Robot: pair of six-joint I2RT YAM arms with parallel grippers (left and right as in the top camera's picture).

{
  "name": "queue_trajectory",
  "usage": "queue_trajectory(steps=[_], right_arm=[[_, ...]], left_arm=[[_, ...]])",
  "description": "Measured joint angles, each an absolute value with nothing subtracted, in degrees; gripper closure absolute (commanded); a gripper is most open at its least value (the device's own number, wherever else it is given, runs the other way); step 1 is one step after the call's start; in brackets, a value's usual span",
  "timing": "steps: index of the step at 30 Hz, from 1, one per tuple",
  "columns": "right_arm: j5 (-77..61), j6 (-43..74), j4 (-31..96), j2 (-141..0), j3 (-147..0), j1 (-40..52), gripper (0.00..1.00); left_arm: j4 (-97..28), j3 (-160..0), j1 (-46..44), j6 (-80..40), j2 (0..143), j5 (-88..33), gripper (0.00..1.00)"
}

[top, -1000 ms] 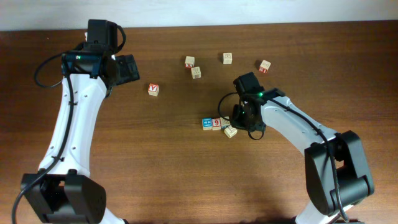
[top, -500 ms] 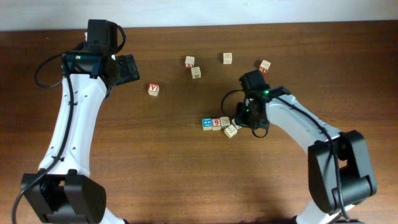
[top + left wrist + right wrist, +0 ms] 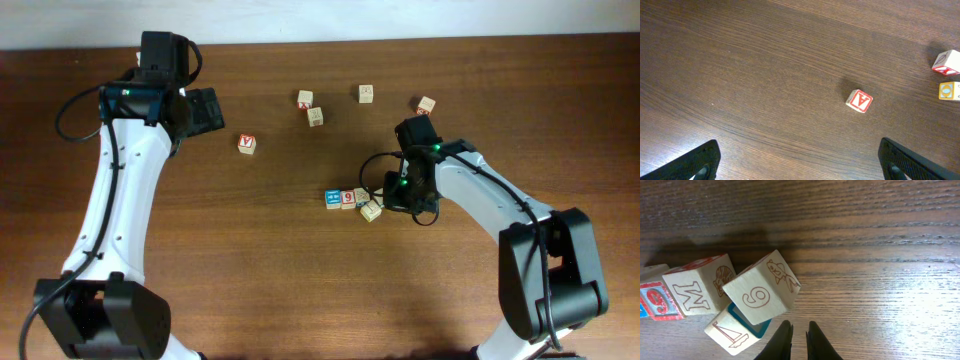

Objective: Rotate 5 blocks

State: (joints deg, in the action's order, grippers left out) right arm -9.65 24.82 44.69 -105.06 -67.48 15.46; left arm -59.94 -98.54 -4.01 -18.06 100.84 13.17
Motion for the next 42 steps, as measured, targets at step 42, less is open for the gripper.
queue_trajectory(steps=[42], right_arm=[[-10.5,18.6,33.8,-105.8,-72.2,17.7,0.81]], left_arm=[[-59.9,-98.5,-4.0,-18.1,100.8,13.2,0.01]])
